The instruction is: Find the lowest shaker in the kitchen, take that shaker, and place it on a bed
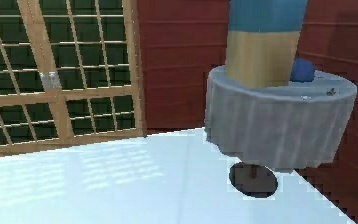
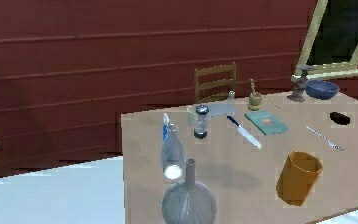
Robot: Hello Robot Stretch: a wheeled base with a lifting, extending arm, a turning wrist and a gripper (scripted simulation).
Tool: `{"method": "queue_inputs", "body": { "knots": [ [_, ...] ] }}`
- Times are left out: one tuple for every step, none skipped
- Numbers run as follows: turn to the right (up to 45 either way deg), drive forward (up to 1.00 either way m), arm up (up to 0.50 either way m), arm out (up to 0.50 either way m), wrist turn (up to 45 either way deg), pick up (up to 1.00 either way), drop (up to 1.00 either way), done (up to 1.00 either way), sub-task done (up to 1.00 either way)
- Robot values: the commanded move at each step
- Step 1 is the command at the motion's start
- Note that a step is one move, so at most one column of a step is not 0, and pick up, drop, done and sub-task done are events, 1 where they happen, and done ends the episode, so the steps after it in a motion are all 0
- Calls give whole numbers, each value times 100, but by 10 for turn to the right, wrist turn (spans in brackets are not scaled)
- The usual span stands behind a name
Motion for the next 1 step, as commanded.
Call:
{"method": "queue_inputs", "body": {
  "knots": [
    [120, 0, 0, 0, 0, 0, 0, 0, 0]
  ]
}}
